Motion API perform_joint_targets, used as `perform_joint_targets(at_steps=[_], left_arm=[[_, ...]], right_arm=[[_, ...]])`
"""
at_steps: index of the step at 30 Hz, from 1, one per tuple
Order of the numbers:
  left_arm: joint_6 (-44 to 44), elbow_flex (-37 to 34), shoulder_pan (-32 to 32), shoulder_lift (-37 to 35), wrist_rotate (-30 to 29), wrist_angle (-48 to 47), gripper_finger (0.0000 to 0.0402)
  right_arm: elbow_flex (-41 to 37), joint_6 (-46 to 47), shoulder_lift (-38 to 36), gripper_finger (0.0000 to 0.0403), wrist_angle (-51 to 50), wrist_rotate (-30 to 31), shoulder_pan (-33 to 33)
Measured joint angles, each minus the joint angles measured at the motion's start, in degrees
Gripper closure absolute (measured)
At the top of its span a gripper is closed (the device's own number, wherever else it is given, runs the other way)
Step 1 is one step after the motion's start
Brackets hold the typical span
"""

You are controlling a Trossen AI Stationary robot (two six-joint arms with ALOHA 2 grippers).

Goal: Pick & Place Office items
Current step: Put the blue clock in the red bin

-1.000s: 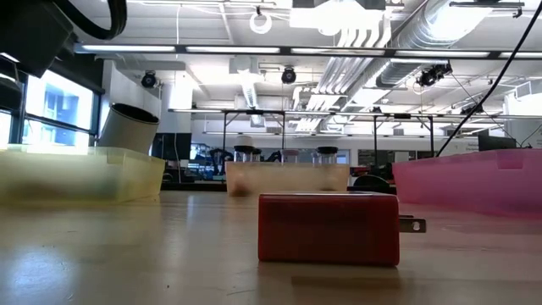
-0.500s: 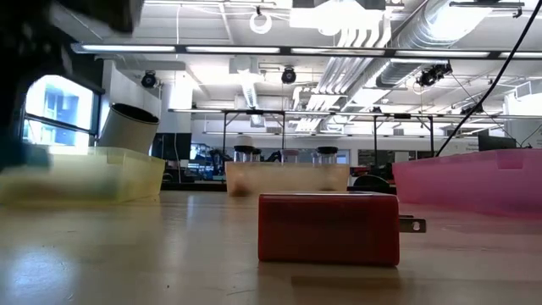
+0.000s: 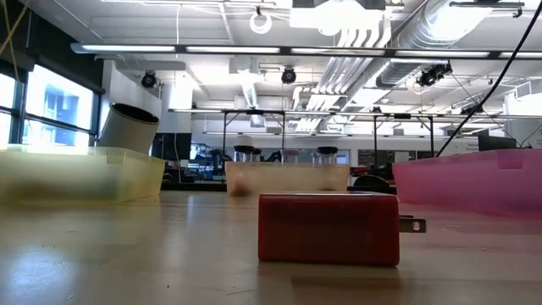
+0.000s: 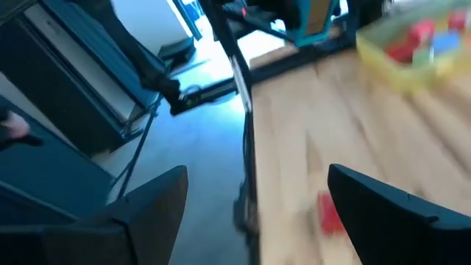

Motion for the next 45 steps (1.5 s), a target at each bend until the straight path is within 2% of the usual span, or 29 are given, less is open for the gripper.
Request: perform_joint_targets(at_steps=[4,9,13,17,24,28,34,45], left_arm=[[14.0,0.0,2.5,-2.9,0.3,12.1,0.0244],[26.5,0.0,6.6,-3.0,8.5,23.3,0.0244],[29.9,0.0,10.6,-2.7,15.7,25.5,0.0244],[29.4,0.0,15.1,-2.7,23.5,25.9,0.0244],[30.8,0.0,19.5,-1.4,31.2,26.1,0.0244],[31.4,0.0,21.3,-0.9,32.5,26.6,0.0244],[32.7,0.0,22.8,-0.9,34.4,26.9,0.0244],[35.3,0.1,24.6,-0.9,38.2,27.4,0.0244]], right_arm=[[0.0,-11.3,-0.5,0.0086,6.3,0.5,-2.9],[0.0,-25.8,-2.3,0.0086,18.7,2.1,-7.3],[0.0,-35.6,-2.4,0.0086,26.6,1.9,-10.3],[0.0,-41.7,-2.4,0.0086,27.5,1.8,-13.2],[0.0,-42.7,-2.1,0.0086,27.5,1.6,-18.9],[0.0,-41.9,-2.1,0.0086,27.4,0.8,-20.8],[0.0,-39.7,-2.1,0.0086,26.9,-4.2,-22.2],[0.0,-40.6,-1.9,0.0086,25.4,-4.4,-25.2]])
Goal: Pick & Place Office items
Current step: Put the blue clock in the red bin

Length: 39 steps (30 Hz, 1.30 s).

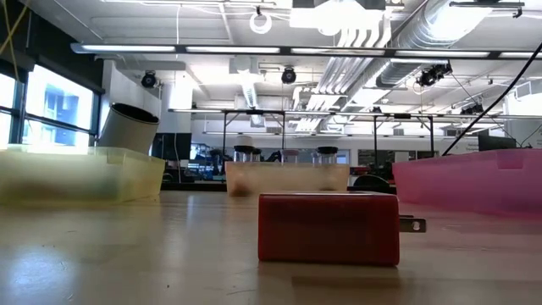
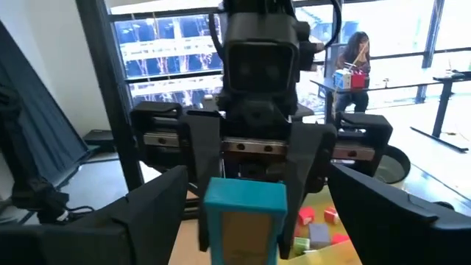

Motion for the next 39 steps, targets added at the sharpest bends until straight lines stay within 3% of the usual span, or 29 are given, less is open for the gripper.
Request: perform_joint_targets(at_steps=[10,15,27,39], left_arm=[[2.0,0.0,1.2,0.0,0.4,-0.2,0.0244],[2.1,0.0,2.3,0.0,4.9,-0.2,0.0244],[4.1,0.0,3.5,0.0,7.7,-0.6,0.0244],[5.4,0.0,3.5,0.0,7.6,-0.2,0.0244]], right_arm=[[-0.1,-0.4,3.1,0.0086,0.3,-0.4,-0.8],[-0.1,-0.5,3.8,0.0086,1.8,-0.4,-1.3],[-0.1,-3.5,3.7,0.0089,4.5,-0.1,-1.8],[-0.1,-5.2,3.7,0.0171,4.6,0.1,-1.4]])
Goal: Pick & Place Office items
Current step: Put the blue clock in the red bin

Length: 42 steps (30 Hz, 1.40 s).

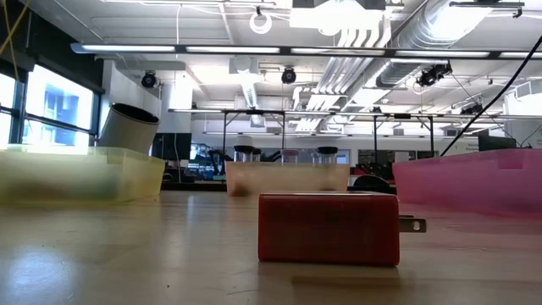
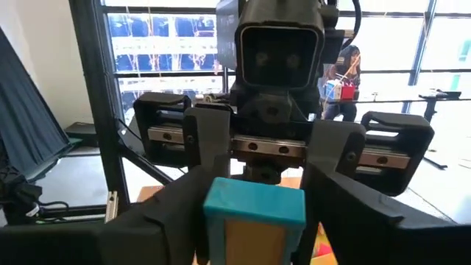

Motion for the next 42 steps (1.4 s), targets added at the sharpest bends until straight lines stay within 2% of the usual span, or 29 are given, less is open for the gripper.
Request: perform_joint_targets(at_steps=[7,20,24,29,34,38,42], left_arm=[[-0.9,0.0,0.0,0.0,0.0,0.0,0.0244],[-0.8,0.0,0.0,0.0,0.2,-0.4,0.0219],[-3.6,0.0,0.0,0.0,-0.7,-1.5,0.0193],[-4.0,0.0,0.0,0.0,-0.9,-1.8,0.0142],[-4.6,0.0,0.0,0.0,-5.4,-1.9,0.0093],[-8.9,0.0,0.4,0.0,-6.7,-2.4,0.0078],[-11.8,0.0,1.5,0.0,-4.7,-3.6,0.0077]], right_arm=[[0.0,-0.7,0.0,0.0260,0.0,0.1,-0.1],[0.1,-1.0,0.0,0.0260,-0.9,-0.6,-0.4],[0.1,-0.5,0.0,0.0260,-1.6,-1.0,-0.4],[0.1,1.4,0.0,0.0260,-2.3,-2.3,-0.9],[0.1,1.4,-0.1,0.0260,-2.7,-2.2,-0.9],[0.1,1.6,-0.8,0.0260,-3.7,-2.9,-0.9],[0.1,2.9,-2.0,0.0260,-6.8,-2.7,-0.8]])
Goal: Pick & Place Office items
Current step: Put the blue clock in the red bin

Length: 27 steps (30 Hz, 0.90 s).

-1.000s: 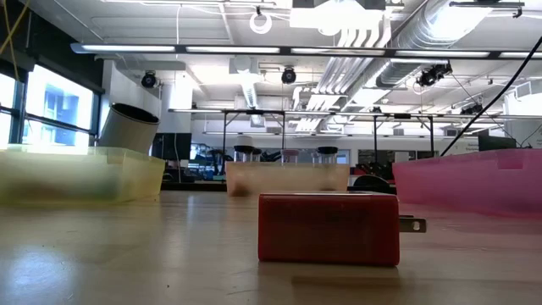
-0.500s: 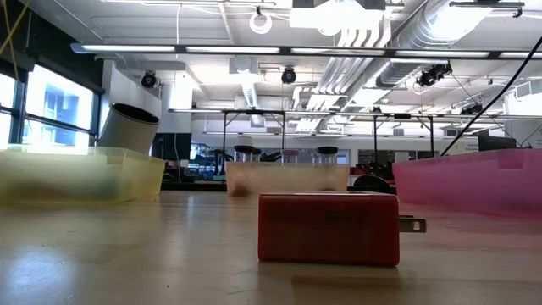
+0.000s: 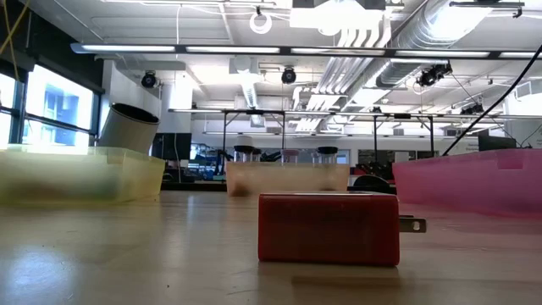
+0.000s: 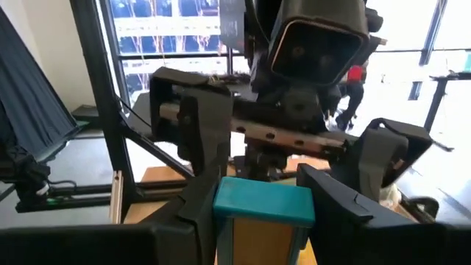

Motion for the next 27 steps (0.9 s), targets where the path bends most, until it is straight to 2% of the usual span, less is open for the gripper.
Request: perform_joint_targets(at_steps=[9,17,21,27], left_arm=[[-1.2,0.0,3.6,0.0,0.2,-5.4,0.0077],[-1.2,0.0,4.1,0.0,0.4,-12.7,0.0077],[-2.1,0.0,4.1,0.0,1.7,-15.8,0.0077],[-2.3,0.0,4.1,0.0,4.1,-21.3,0.0076]], right_arm=[[0.0,12.8,-4.4,0.0260,-16.0,-0.7,0.7],[0.0,40.6,-8.5,0.0260,-43.5,0.7,0.6],[0.0,53.6,-10.4,0.0260,-57.8,-3.0,-1.7],[0.0,63.3,-10.9,0.0260,-73.5,-7.4,-4.8]])
